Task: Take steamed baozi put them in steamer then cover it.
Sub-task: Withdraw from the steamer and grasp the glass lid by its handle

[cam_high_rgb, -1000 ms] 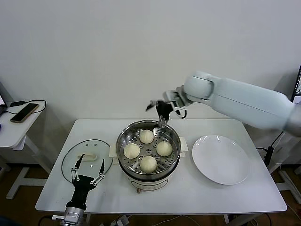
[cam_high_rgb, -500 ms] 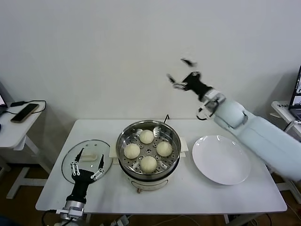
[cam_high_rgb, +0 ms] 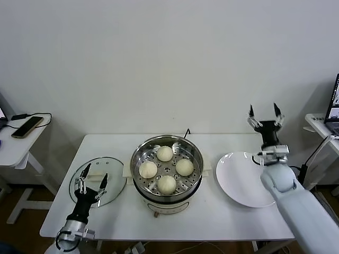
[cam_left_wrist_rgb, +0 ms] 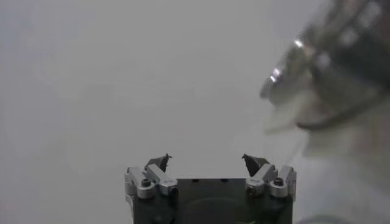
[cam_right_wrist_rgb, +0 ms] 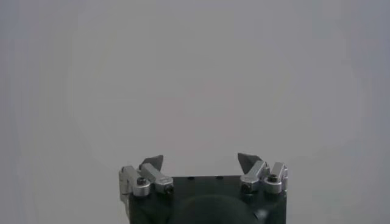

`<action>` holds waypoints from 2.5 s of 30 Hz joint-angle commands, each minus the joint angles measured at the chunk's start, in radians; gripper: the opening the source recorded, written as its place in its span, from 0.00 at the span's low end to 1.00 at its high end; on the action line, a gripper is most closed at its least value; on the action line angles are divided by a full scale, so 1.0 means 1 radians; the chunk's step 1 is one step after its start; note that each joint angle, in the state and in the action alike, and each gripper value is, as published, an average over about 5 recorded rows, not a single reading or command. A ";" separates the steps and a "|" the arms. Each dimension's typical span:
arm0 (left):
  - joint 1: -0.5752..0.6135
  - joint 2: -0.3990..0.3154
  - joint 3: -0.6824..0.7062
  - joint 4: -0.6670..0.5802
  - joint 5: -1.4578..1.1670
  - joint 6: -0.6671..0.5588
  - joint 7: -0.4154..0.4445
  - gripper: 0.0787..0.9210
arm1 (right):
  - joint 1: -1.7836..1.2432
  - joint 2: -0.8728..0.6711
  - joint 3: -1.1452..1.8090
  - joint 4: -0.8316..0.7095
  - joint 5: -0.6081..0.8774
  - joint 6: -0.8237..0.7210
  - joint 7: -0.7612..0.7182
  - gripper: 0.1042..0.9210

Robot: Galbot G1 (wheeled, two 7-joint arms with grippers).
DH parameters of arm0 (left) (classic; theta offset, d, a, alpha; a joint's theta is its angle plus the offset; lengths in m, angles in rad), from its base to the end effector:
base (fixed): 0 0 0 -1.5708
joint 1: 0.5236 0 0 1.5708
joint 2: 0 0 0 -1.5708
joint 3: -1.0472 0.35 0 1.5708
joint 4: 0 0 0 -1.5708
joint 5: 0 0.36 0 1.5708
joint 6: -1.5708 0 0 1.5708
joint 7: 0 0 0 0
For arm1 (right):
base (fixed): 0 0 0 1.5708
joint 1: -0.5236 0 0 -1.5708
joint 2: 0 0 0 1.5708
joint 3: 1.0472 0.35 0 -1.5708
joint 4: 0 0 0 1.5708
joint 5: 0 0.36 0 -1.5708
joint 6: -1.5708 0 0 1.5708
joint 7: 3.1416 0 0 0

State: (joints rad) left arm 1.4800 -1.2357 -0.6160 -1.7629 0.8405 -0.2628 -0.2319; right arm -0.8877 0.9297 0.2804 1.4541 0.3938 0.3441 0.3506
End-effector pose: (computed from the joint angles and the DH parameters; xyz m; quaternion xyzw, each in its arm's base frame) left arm 0.2125 0.1233 -0.3790 0.0281 0.8378 0.5402 0.0739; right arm 0.4007 -0.1654 -0.3058 0.0839 0.9793 -0.0957 0.1571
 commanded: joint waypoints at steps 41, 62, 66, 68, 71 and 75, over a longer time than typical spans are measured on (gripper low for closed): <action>-0.328 0.001 0.013 0.481 0.681 0.120 -0.113 0.88 | -0.415 0.213 0.281 0.024 -0.192 0.041 -0.050 0.88; -0.383 -0.024 0.042 0.509 0.655 0.168 -0.082 0.88 | -0.414 0.222 0.286 0.014 -0.209 0.046 -0.055 0.88; -0.392 -0.029 0.043 0.521 0.656 0.172 -0.076 0.87 | -0.413 0.226 0.286 0.012 -0.213 0.048 -0.056 0.88; -0.393 -0.030 0.043 0.525 0.656 0.173 -0.073 0.82 | -0.412 0.226 0.285 0.012 -0.214 0.048 -0.056 0.88; -0.393 -0.029 0.042 0.532 0.653 0.172 -0.071 0.72 | -0.410 0.226 0.284 0.012 -0.216 0.048 -0.056 0.88; -0.392 -0.030 0.038 0.539 0.644 0.169 -0.075 0.59 | -0.408 0.227 0.281 0.010 -0.220 0.049 -0.057 0.88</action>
State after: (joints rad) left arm 1.0958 -1.2650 -0.5766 -1.2365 1.4917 -0.0950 -0.3088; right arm -1.2965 1.1546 0.5630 1.4666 0.1766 0.3921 0.2952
